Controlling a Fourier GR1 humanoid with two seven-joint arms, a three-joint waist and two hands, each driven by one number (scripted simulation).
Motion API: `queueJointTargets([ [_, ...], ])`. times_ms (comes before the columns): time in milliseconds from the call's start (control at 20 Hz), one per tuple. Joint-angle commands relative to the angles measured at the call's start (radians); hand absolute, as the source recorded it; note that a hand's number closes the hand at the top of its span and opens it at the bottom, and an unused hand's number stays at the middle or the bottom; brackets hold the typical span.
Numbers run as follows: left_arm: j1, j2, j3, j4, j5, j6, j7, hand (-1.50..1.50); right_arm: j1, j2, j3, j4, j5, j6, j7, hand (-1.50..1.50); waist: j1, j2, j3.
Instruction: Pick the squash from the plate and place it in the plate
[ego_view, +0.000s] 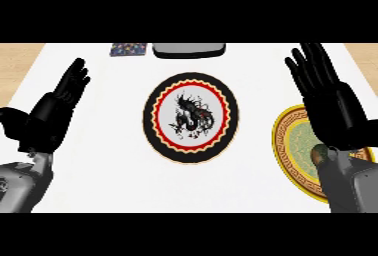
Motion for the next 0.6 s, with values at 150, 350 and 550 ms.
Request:
queueJointTargets([
  [150, 0.158, -0.002, 0.045, 0.084, 0.015, -0.053, -0.153, 0.0, 0.106, -0.071, 0.045, 0.05, -0.089, 0.204, 0.047, 1.5, 0.023, 0.017, -0.042],
  [350, 0.19, -0.035, 0.024, 0.118, 0.016, -0.029, -0.127, 0.0, 0.086, -0.317, 0.012, 0.007, 0.307, 0.151, -0.086, 1.5, -0.019, 0.012, -0.05],
  [550, 0.284, -0.074, 0.037, 0.195, 0.031, -0.093, -0.3, 0.0, 0.332, -0.082, 0.019, 0.139, 0.275, 0.073, -0.443, -1.5, 0.01, 0.017, -0.04],
])
